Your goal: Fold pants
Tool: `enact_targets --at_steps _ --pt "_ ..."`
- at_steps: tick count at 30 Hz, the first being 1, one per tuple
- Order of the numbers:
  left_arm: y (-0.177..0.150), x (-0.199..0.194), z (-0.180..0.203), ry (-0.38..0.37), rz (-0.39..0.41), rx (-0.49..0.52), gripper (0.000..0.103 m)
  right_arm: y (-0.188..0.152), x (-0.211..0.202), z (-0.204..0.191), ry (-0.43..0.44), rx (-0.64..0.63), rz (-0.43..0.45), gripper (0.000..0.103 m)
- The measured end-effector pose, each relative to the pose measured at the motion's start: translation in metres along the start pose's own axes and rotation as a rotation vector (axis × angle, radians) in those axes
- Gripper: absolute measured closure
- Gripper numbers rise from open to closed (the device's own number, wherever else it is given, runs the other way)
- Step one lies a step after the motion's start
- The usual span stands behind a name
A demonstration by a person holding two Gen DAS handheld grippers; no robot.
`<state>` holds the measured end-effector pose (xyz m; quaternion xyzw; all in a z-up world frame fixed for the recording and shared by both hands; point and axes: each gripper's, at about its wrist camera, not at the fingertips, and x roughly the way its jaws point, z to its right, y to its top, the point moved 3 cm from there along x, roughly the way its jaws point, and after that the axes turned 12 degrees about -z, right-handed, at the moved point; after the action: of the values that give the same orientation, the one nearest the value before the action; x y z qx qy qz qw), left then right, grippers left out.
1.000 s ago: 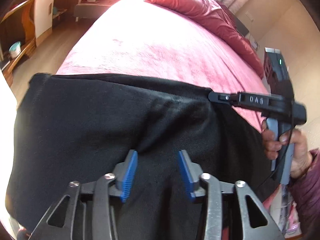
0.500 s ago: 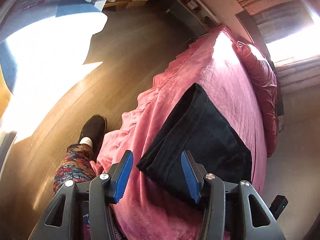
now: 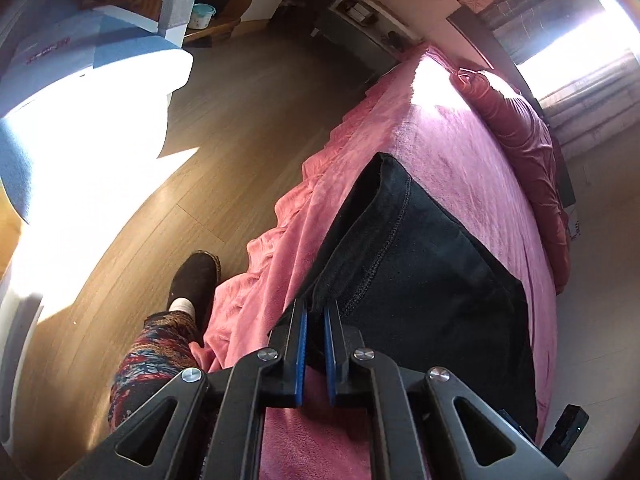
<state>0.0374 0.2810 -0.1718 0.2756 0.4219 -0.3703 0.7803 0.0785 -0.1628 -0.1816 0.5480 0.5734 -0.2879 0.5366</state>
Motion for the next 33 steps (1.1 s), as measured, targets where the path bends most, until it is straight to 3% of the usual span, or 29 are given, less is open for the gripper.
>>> enact_targets --at_steps 4,8,11,14,17,21,27,33 --pt "-0.003 0.024 0.002 0.122 -0.03 0.056 0.095 -0.002 0.006 -0.004 -0.035 -0.041 0.017 0.039" --pt "-0.004 0.026 0.001 0.171 -0.035 0.055 0.091 -0.003 0.012 -0.007 -0.02 -0.063 0.013 0.019" --pt "-0.002 0.009 0.002 0.227 0.019 0.041 0.079 0.0 0.018 -0.015 -0.027 -0.077 0.004 0.006" --pt "-0.001 -0.014 0.013 0.281 0.111 0.072 0.077 0.001 0.021 -0.019 -0.035 -0.071 0.006 0.002" --pt "-0.006 -0.032 0.042 0.27 0.187 0.162 0.072 0.01 0.024 -0.021 -0.022 -0.059 0.018 0.001" --pt "-0.025 -0.03 0.092 0.269 0.214 0.313 0.072 0.004 0.021 -0.015 -0.016 -0.048 0.043 0.001" --pt "-0.068 0.003 0.161 0.238 0.166 0.521 0.07 -0.001 0.014 -0.006 0.001 -0.048 0.052 0.0" --pt "-0.108 0.032 0.2 0.213 0.119 0.646 0.063 -0.005 -0.003 0.009 0.023 -0.012 0.041 0.002"
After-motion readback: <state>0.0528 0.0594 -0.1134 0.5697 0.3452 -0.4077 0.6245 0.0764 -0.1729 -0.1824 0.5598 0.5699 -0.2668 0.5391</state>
